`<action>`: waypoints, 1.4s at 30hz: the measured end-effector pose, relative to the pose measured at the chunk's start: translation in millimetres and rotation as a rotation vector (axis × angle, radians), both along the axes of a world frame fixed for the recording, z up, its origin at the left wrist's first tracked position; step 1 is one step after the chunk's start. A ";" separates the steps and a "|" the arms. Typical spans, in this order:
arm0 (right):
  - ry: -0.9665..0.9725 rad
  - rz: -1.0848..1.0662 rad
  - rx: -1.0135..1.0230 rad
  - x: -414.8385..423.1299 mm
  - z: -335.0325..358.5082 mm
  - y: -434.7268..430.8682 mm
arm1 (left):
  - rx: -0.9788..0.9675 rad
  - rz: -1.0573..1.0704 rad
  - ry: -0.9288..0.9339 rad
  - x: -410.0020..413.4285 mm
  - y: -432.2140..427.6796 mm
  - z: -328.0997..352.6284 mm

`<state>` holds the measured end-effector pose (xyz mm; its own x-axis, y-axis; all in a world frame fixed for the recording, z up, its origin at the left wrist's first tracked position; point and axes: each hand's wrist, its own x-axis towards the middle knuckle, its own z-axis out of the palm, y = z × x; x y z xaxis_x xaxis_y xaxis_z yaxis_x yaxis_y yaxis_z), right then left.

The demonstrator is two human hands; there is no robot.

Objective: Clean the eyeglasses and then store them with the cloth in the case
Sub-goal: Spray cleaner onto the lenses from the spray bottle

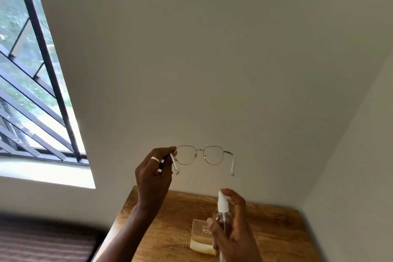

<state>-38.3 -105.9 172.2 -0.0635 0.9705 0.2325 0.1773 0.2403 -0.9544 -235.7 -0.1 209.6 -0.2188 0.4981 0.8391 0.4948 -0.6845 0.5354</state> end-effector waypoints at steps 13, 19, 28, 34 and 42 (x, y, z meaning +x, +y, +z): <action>0.088 0.152 0.255 -52.0 70.0 -2.7 | 0.022 -0.025 0.059 21.0 -13.0 3.3; 0.107 0.138 0.261 -54.7 67.6 1.0 | 0.032 -0.018 0.072 20.8 -13.7 3.7; 0.095 0.073 0.228 -50.4 70.7 5.8 | 0.029 -0.026 0.074 24.0 -16.7 -3.2; 0.069 0.050 0.224 -48.0 67.6 7.1 | 0.038 -0.035 0.078 23.8 -12.8 -5.7; -0.150 -0.126 0.405 -40.2 50.1 -0.6 | 0.085 -0.048 0.056 20.0 -7.0 -6.3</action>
